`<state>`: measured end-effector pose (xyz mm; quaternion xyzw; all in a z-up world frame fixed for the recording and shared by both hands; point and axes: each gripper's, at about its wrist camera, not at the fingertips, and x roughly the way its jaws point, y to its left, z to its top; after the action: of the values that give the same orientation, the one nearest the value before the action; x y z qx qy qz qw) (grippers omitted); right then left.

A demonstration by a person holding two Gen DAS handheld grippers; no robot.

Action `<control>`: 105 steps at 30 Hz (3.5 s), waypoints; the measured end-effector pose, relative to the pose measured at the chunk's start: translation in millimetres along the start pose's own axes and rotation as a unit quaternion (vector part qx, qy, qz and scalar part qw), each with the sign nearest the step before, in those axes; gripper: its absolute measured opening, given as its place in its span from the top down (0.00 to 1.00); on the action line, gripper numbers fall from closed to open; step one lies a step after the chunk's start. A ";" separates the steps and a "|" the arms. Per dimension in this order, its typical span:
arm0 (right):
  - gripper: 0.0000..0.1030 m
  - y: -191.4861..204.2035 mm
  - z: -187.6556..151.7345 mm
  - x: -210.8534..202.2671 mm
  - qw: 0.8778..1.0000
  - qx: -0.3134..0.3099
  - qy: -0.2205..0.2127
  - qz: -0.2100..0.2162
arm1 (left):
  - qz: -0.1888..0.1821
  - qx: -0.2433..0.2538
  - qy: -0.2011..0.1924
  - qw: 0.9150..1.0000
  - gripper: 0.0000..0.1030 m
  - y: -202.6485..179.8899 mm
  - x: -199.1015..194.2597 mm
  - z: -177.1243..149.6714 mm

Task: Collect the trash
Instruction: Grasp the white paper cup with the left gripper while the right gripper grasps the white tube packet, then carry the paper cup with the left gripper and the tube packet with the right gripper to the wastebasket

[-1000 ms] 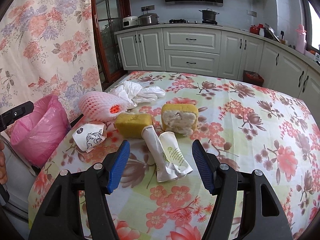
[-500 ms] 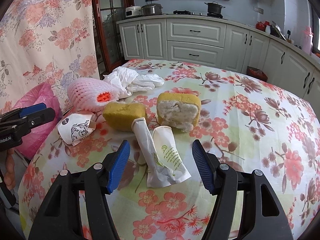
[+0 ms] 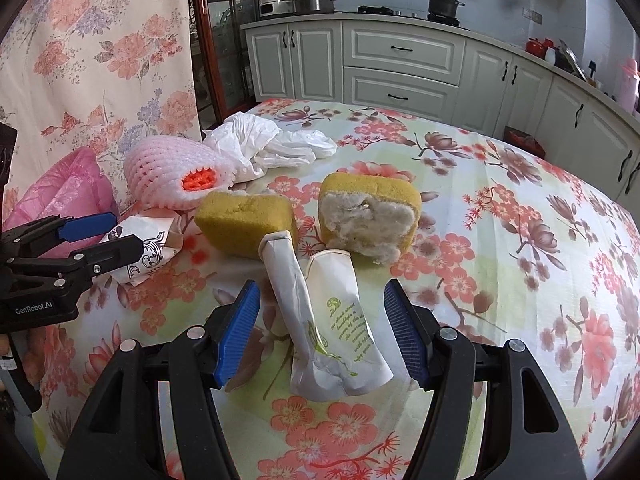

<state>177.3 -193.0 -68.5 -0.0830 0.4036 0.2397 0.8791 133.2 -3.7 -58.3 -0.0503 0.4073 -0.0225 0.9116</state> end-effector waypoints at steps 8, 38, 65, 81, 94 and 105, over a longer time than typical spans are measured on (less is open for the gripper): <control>0.49 -0.2 -2.3 9.5 1.000 -0.006 0.021 0.003 | 0.000 0.008 0.020 1.000 0.34 -5.3 12.6 -1.4; 0.59 -11.2 -10.4 -24.0 0.999 0.027 -0.016 0.012 | -0.025 0.026 0.014 0.999 0.47 -20.0 -19.7 -9.7; 0.59 -12.6 1.6 -58.6 0.997 0.037 -0.066 0.009 | -0.059 0.030 -0.037 0.997 0.47 -29.9 -67.5 -3.3; 0.59 -6.7 19.9 -77.1 0.994 0.037 -0.100 0.011 | -0.029 0.005 -0.090 0.995 0.47 -3.1 -108.7 12.0; 0.59 10.3 37.2 -88.8 0.992 0.027 -0.122 0.021 | 0.023 -0.030 -0.130 0.991 0.47 44.7 -148.4 15.0; 0.59 43.9 59.1 -92.3 0.989 0.009 -0.139 0.041 | 0.088 -0.064 -0.158 0.981 0.47 94.4 -186.2 8.5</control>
<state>143.9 -167.4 41.7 -0.0238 0.2824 0.2812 0.9168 15.3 106.1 74.8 -0.0755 0.2613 0.0919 0.9579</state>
